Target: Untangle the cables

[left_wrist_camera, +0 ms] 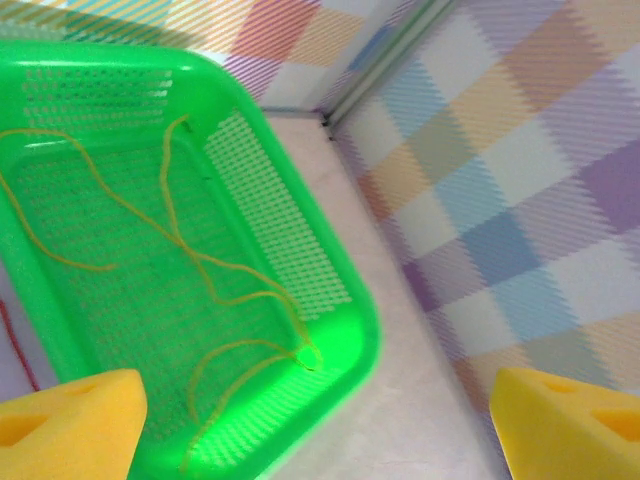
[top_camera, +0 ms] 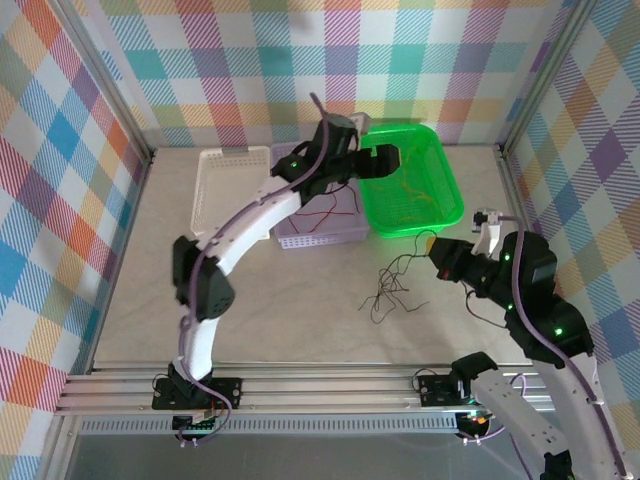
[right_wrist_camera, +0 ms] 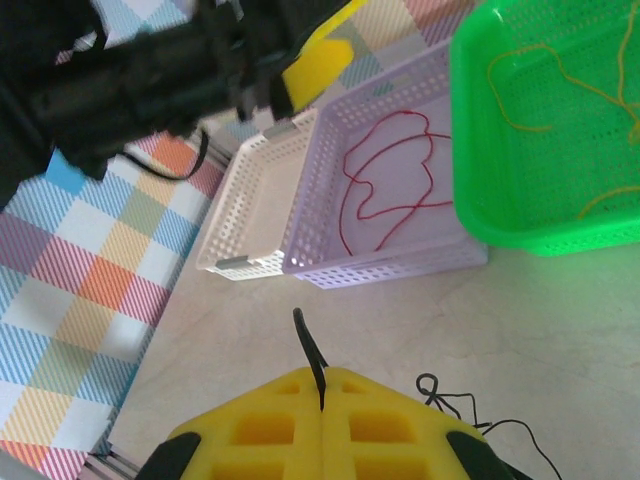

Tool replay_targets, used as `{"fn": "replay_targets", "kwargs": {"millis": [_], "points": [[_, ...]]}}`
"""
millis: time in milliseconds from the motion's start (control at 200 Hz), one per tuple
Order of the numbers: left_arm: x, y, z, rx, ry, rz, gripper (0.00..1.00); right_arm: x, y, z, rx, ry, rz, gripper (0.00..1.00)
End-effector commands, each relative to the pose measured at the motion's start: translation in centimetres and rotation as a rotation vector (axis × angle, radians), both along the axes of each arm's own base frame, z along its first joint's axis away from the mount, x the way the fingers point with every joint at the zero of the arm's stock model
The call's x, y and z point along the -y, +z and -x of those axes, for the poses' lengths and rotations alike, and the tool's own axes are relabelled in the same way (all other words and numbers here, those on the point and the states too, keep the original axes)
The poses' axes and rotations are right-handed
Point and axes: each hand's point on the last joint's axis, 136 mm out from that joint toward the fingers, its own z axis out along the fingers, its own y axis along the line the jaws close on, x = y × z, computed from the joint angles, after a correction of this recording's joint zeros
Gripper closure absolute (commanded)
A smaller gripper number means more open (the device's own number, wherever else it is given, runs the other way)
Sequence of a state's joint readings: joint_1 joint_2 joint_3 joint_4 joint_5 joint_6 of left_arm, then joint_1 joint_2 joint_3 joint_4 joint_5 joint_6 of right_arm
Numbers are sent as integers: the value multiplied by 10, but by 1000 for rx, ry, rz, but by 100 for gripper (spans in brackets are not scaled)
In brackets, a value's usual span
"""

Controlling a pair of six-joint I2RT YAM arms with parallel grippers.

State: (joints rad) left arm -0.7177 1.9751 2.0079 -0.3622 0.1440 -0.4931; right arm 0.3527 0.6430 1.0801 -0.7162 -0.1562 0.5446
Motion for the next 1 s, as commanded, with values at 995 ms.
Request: {"fn": "replay_targets", "kwargs": {"millis": [995], "points": [[-33,-53,218,120,-384,138,26,-57,45,-14,-64,260,-200,100]]}}
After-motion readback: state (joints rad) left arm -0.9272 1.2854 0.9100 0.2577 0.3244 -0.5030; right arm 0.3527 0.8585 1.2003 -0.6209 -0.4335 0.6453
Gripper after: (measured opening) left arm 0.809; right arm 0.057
